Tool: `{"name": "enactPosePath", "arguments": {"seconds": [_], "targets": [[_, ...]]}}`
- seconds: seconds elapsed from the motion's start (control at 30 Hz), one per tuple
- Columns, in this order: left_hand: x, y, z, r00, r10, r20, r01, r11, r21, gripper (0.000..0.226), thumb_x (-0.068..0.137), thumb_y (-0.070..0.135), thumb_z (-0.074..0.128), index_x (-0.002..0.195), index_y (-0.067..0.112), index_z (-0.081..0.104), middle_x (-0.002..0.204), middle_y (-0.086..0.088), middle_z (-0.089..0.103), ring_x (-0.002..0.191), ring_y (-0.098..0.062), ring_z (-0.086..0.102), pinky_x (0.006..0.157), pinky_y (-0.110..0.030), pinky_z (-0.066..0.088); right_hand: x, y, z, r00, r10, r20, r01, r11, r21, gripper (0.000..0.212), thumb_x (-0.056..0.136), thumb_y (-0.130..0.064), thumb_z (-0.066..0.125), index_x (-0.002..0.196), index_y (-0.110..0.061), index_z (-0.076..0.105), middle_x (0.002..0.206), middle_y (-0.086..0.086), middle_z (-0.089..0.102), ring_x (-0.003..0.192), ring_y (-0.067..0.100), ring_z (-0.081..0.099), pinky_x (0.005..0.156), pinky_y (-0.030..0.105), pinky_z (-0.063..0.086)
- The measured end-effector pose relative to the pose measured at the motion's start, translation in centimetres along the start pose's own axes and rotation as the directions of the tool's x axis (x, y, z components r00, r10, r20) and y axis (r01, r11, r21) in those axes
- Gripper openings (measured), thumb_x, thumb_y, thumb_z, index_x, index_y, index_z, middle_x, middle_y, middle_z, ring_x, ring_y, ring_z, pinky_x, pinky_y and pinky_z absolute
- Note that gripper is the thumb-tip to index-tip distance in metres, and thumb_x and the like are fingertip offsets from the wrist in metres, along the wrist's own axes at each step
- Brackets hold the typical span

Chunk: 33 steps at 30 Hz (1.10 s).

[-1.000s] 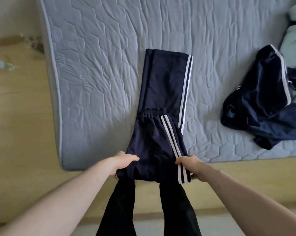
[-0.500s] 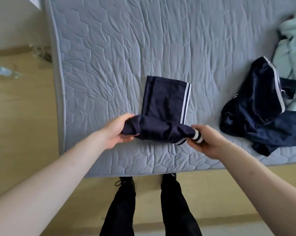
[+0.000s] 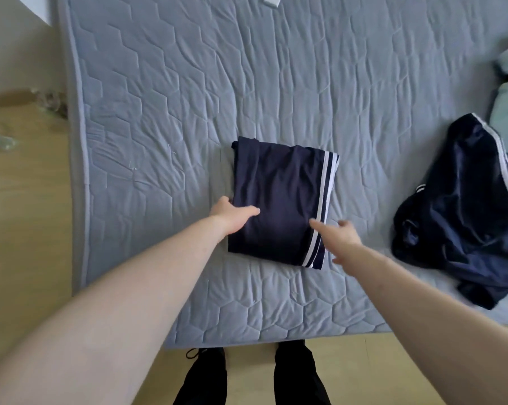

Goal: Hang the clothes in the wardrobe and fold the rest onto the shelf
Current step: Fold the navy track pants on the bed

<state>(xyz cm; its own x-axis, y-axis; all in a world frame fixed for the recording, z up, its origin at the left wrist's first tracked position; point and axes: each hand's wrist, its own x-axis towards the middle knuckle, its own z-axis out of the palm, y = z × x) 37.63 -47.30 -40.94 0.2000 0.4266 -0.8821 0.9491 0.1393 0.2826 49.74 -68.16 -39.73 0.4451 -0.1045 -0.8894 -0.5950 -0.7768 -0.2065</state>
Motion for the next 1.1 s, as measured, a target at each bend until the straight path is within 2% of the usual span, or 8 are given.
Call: {"name": "enactPosePath", "arguments": {"seconds": [0.27,0.43,0.6,0.73,0.8,0.87,0.97,1.1], "targets": [[1.1,-4.5,6.0,0.993,-0.111,0.037,0.117,0.958,-0.263,0.077,0.09,0.05,0.073,0.146,0.003,0.045,0.144,-0.011,0.054,0.123,-0.027,0.054,0.094,-0.03,0.038,2.7,6.8,5.9,0.921,0.356,0.158,-0.389,0.857,0.336,0.107,0.051,-0.068,0.091,0.134,-0.012,0.053,0.114,0.005,0.069,0.089,0.023,0.069,0.052,0.029,0.056],[-4.3,-6.8,11.0,0.98,-0.185,0.075,0.199,0.887,-0.416,0.075,0.078,0.054,0.08,0.134,0.009,0.058,0.128,0.006,0.061,0.113,-0.02,0.061,0.094,-0.029,0.045,2.4,7.0,4.7,0.975,0.208,0.081,-0.217,0.796,0.564,0.078,0.065,-0.034,0.096,0.127,-0.013,0.054,0.116,0.006,0.069,0.095,0.021,0.07,0.087,0.04,0.061],[-9.3,-7.8,15.4,0.831,-0.183,0.525,0.141,0.983,0.119,0.048,0.094,0.062,0.056,0.09,0.017,0.07,0.093,0.003,0.074,0.079,-0.017,0.065,0.073,-0.029,0.05,1.9,9.2,-0.1,0.968,-0.043,-0.247,0.135,0.918,0.372,0.085,0.076,-0.021,0.088,0.145,-0.027,0.04,0.123,-0.012,0.058,0.114,0.013,0.062,0.107,0.037,0.048],[-7.5,-4.5,13.0,0.951,0.193,0.24,-0.259,0.924,0.281,0.032,0.085,0.049,0.063,0.073,0.022,0.077,0.075,0.009,0.077,0.079,-0.01,0.072,0.083,-0.03,0.058,3.0,10.9,-3.1,0.986,-0.077,-0.145,0.115,0.953,0.28,0.089,0.08,-0.023,0.087,0.153,-0.024,0.036,0.138,-0.003,0.058,0.115,0.016,0.062,0.102,0.035,0.05],[-4.5,-2.6,10.2,0.933,0.317,-0.172,-0.287,0.942,0.177,0.014,0.078,0.039,0.07,0.083,0.026,0.07,0.088,0.009,0.075,0.091,-0.015,0.071,0.088,-0.034,0.055,3.3,11.7,-3.6,0.997,-0.068,-0.022,0.071,0.965,0.253,0.095,0.078,-0.029,0.09,0.155,-0.023,0.035,0.136,-0.002,0.059,0.112,0.016,0.062,0.095,0.031,0.049],[-1.4,-1.4,7.4,0.89,0.308,-0.336,-0.25,0.946,0.206,0.049,0.076,0.036,0.076,0.12,0.024,0.059,0.124,0.002,0.065,0.116,-0.022,0.061,0.101,-0.036,0.048,3.6,12.0,-3.3,0.996,-0.071,0.051,0.054,0.958,0.282,0.1,0.074,-0.03,0.092,0.155,-0.024,0.034,0.134,0.0,0.061,0.113,0.017,0.064,0.091,0.029,0.049],[2.8,-1.9,4.9,0.998,0.034,-0.054,-0.025,0.989,0.149,0.109,0.062,0.053,0.087,0.151,0.022,0.033,0.147,0.002,0.052,0.13,-0.025,0.055,0.112,-0.043,0.043,4.0,11.8,-2.4,0.993,-0.097,0.067,0.067,0.933,0.354,0.106,0.073,-0.026,0.094,0.156,-0.025,0.029,0.13,-0.003,0.062,0.115,0.017,0.065,0.097,0.032,0.052],[2.8,-3.1,4.9,0.99,0.032,0.14,-0.056,0.983,0.176,0.083,0.063,0.048,0.09,0.134,0.023,0.054,0.125,0.006,0.068,0.111,-0.019,0.066,0.104,-0.042,0.052,3.7,11.4,-2.3,0.987,-0.152,0.057,0.129,0.949,0.288,0.085,0.074,-0.028,0.092,0.143,-0.031,0.042,0.126,-0.008,0.064,0.112,0.015,0.065,0.102,0.039,0.054]]}}
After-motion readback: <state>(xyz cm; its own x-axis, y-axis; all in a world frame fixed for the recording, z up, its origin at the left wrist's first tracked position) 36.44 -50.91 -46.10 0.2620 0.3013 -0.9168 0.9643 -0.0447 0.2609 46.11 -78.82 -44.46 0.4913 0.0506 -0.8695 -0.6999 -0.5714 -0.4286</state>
